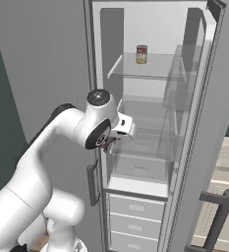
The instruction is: Pick fish from the fridge and place it on the plate on the counter.
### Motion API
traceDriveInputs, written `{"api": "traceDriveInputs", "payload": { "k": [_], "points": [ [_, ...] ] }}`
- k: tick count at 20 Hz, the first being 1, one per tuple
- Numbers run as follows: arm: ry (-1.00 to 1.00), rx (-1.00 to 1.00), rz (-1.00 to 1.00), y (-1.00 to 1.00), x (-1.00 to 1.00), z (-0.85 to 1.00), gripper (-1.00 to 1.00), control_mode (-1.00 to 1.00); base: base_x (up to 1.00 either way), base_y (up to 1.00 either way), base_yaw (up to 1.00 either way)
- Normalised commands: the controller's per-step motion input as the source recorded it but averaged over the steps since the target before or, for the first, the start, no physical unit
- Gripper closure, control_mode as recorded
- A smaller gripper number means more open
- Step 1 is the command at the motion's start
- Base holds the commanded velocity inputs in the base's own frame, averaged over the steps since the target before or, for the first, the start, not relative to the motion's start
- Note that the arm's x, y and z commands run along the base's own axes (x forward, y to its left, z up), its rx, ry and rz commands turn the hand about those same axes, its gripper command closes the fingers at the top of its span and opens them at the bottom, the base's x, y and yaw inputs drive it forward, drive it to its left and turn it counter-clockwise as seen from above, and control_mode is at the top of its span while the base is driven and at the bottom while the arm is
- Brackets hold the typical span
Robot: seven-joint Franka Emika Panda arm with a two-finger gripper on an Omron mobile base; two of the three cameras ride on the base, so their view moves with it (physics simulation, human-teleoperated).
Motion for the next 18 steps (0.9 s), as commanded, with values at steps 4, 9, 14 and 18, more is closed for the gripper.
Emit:
{"api": "traceDriveInputs", "payload": {
  "k": [4, 9, 14, 18],
  "points": [
    [0.00, 0.00, 0.00, 0.25, -0.83, 0.47, 1.00, -1.00, 0.00, 0.00, 0.00],
    [0.00, 0.00, 0.01, 0.39, -0.72, 0.51, 1.00, -1.00, 0.00, 0.00, 0.00],
    [0.00, 0.00, 0.02, 0.49, -0.47, 0.59, 1.00, -1.00, 0.00, 0.00, 0.00],
    [0.00, 0.00, 0.05, 0.55, -0.33, 0.47, 1.00, -1.00, 0.00, 0.00, 0.00]
  ]
}}
